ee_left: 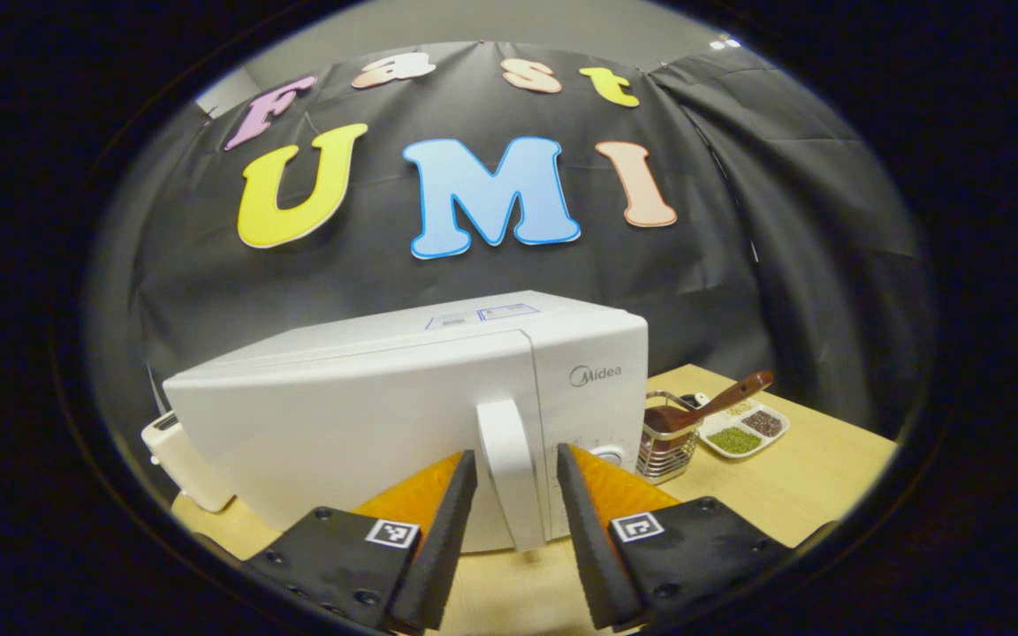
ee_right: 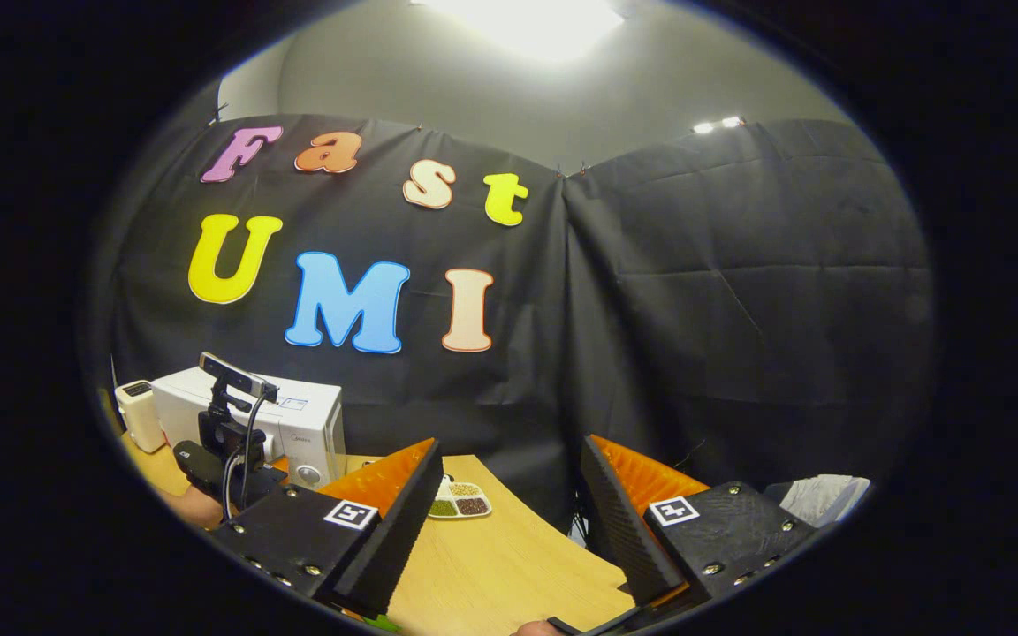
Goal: Open the microwave oven with the left hand, put the food in, and close the microwave oven.
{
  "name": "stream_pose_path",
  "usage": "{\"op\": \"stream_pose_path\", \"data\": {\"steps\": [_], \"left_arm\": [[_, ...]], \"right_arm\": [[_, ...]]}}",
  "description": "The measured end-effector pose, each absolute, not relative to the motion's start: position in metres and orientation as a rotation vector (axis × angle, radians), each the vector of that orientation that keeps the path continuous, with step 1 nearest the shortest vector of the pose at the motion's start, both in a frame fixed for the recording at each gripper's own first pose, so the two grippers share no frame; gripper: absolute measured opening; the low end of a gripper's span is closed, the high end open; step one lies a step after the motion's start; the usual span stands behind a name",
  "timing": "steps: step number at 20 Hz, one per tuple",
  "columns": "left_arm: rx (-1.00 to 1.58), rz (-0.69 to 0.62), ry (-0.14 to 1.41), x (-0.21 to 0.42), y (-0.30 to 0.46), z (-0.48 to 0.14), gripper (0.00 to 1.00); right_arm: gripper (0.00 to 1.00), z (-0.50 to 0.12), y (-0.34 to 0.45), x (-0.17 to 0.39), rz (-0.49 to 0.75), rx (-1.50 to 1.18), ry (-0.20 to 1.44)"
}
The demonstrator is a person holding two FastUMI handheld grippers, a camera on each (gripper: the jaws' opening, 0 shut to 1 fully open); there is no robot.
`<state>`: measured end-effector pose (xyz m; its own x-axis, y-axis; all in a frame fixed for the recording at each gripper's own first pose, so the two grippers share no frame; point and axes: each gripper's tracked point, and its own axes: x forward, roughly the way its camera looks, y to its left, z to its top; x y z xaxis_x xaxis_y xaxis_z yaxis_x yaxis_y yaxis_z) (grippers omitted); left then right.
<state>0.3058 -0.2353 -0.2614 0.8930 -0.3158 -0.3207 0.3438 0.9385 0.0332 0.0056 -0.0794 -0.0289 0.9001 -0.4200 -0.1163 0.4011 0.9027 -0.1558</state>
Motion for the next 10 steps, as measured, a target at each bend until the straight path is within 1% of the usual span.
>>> {"op": "stream_pose_path", "data": {"steps": [2,3,4,5,6,7,8,9,10], "left_arm": [[0.102,-0.340,0.313,0.306,-0.236,-0.260,0.58],[0.108,-0.333,0.310,0.309,-0.234,-0.260,0.48],[0.106,-0.326,0.312,0.310,-0.233,-0.261,0.45],[0.101,-0.325,0.310,0.310,-0.234,-0.260,0.39],[0.098,-0.324,0.313,0.309,-0.234,-0.261,0.38],[0.095,-0.326,0.317,0.308,-0.234,-0.261,0.34],[0.090,-0.330,0.325,0.307,-0.234,-0.262,0.33],[0.080,-0.328,0.329,0.306,-0.234,-0.260,0.28],[0.081,-0.332,0.339,0.305,-0.234,-0.260,0.24]], "right_arm": [[0.96,-0.025,-0.079,0.003,-0.424,-0.142,0.143],[0.96,-0.023,-0.079,0.001,-0.423,-0.148,0.140],[0.96,-0.023,-0.080,-0.001,-0.421,-0.152,0.140],[0.96,-0.022,-0.079,-0.002,-0.420,-0.154,0.139],[0.96,-0.022,-0.081,-0.004,-0.419,-0.153,0.140],[0.96,-0.022,-0.081,-0.006,-0.418,-0.151,0.142],[0.96,-0.023,-0.083,-0.009,-0.418,-0.150,0.144],[0.96,-0.022,-0.083,-0.010,-0.417,-0.146,0.144],[0.96,-0.022,-0.084,-0.012,-0.414,-0.143,0.144]]}}
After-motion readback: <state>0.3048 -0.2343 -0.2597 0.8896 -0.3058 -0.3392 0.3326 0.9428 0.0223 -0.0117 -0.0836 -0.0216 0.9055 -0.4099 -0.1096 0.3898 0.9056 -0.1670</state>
